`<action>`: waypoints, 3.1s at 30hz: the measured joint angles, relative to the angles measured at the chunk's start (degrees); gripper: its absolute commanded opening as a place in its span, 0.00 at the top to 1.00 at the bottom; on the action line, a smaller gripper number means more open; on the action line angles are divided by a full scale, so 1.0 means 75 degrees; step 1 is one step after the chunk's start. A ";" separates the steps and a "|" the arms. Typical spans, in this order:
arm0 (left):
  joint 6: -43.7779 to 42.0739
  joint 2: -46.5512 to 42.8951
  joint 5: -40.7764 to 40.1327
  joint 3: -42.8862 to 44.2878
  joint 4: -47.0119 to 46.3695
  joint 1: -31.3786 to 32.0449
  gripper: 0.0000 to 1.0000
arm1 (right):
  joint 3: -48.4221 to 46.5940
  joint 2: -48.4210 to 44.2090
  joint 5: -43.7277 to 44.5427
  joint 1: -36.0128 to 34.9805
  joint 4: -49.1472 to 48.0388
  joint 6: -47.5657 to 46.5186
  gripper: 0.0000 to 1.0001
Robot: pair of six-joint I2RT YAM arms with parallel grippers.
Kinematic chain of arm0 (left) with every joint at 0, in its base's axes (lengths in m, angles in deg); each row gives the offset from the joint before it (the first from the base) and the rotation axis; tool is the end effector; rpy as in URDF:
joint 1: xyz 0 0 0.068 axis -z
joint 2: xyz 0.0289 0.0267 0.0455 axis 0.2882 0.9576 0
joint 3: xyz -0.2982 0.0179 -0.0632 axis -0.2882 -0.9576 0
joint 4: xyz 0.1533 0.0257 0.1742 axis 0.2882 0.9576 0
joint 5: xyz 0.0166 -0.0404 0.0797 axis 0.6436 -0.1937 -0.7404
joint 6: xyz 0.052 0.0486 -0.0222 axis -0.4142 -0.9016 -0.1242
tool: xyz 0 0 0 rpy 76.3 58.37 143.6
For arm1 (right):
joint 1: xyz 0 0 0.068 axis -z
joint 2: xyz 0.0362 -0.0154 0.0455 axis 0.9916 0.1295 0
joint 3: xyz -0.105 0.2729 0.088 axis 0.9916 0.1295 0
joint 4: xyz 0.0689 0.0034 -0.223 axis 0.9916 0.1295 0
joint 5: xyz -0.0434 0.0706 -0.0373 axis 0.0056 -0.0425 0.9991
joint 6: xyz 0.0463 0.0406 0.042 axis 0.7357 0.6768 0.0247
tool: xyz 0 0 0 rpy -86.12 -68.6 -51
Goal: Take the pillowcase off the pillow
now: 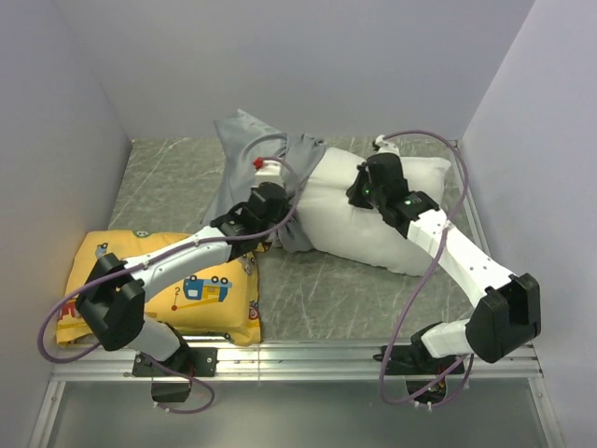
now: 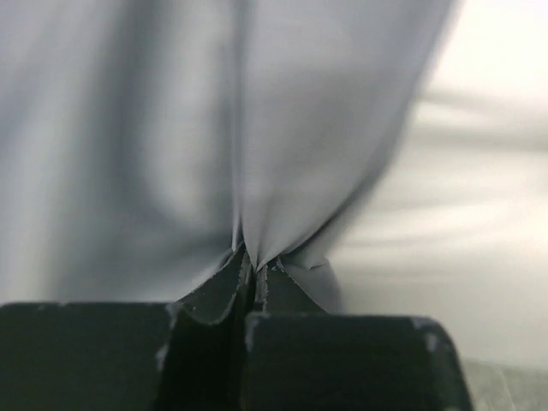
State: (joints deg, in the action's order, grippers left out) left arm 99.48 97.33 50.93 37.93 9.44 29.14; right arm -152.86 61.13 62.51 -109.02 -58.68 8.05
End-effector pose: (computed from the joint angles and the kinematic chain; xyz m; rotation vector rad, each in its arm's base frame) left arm 0.2515 -0.2167 0.3208 0.0220 1.9894 -0.3189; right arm 0.2703 0.1252 0.3450 0.0978 2.1501 0.4102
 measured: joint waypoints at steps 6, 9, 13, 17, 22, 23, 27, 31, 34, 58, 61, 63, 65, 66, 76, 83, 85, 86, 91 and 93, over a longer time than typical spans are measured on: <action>0.0994 -0.1134 0.0726 -0.1445 -0.0769 -0.2162 1.00 | -0.0009 -0.0268 -0.0600 0.0959 0.0402 0.0003 1.00; 0.1469 -0.1405 0.1472 -0.2057 -0.1151 -0.3051 1.00 | -0.0015 -0.0367 -0.1134 0.1314 0.0510 0.0020 1.00; 0.1594 -0.1099 0.2075 -0.2151 -0.1606 -0.3101 1.00 | -0.0015 -0.0382 -0.1291 0.1454 0.0595 -0.0047 0.90; 0.1571 -0.0615 0.2145 -0.2040 -0.1953 -0.2827 1.00 | -0.0015 -0.0391 -0.1134 0.1495 0.0627 -0.0169 0.45; 0.1542 -0.0204 0.1897 -0.1868 -0.2133 -0.2541 1.00 | -0.0061 -0.0711 0.0055 0.0490 0.0644 -0.0606 0.19; 0.1536 -0.0163 0.1827 -0.1839 -0.2133 -0.2489 1.00 | -0.0099 -0.0784 0.0277 0.0087 0.0647 -0.0694 0.18; 0.1518 0.0000 0.1664 -0.1690 -0.2139 -0.2270 1.00 | -0.0268 -0.0819 0.0752 -0.1291 0.0510 -0.0968 0.14; 0.1510 0.0038 0.1609 -0.1612 -0.2124 -0.2092 1.00 | -0.0635 -0.0052 0.1134 -0.2200 0.0411 -0.1215 0.12; 0.1495 0.0038 0.1582 -0.1536 -0.2028 -0.2040 1.00 | -0.1058 0.1119 0.1274 -0.2518 0.0358 -0.1276 0.12; 0.2253 0.0221 0.5345 -0.0941 -0.1920 -0.4127 1.00 | 0.0775 -0.0606 -0.2407 0.0892 -0.0729 -0.0166 1.00; 0.2221 0.0358 0.5625 -0.0691 -0.1923 -0.4176 0.85 | 0.0775 -0.0705 -0.2763 0.0956 -0.0644 -0.0055 1.00; 0.2092 0.0472 0.5659 -0.0481 -0.1865 -0.4170 0.68 | 0.0775 -0.0708 -0.2836 0.0965 -0.0641 0.0041 1.00; 0.1865 0.0542 0.5476 -0.0184 -0.1644 -0.4039 0.47 | 0.0775 -0.0708 -0.2789 0.0962 -0.0615 0.0134 1.00; 0.1743 0.0548 0.5342 -0.0061 -0.1545 -0.3952 0.41 | 0.0772 -0.0708 -0.2742 0.0962 -0.0612 0.0189 1.00; 0.0965 -0.0443 0.2908 -0.0192 -0.1087 -0.1070 0.13 | 0.0443 -0.0283 -0.2221 0.0962 -0.0729 0.0580 1.00; 0.1099 -0.0988 0.1169 -0.0810 -0.0734 0.0309 0.10 | 0.0425 -0.0114 -0.2057 0.0947 -0.0935 0.0766 1.00; 0.1131 -0.0845 0.0889 -0.0871 -0.0627 0.0437 0.10 | 0.0423 -0.0114 -0.2025 0.0947 -0.0938 0.0796 1.00; 0.1131 -0.0731 0.0766 -0.0871 -0.0603 0.0443 0.09 | 0.0417 -0.0114 -0.2005 0.0947 -0.0933 0.0801 1.00; 0.1049 0.0003 0.0146 -0.0734 -0.0487 0.0408 0.28 | 0.0134 -0.0114 -0.1816 0.0909 -0.0516 0.0685 1.00; 0.1014 0.0131 0.0082 -0.0691 -0.0484 0.0335 0.74 | 0.0003 -0.0114 -0.1652 0.0906 -0.0303 0.0583 1.00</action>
State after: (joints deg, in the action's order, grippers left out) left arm 107.09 98.32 51.54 32.75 5.82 31.65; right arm -152.84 60.28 50.12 -102.22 -60.95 12.43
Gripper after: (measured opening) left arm 0.670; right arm 0.030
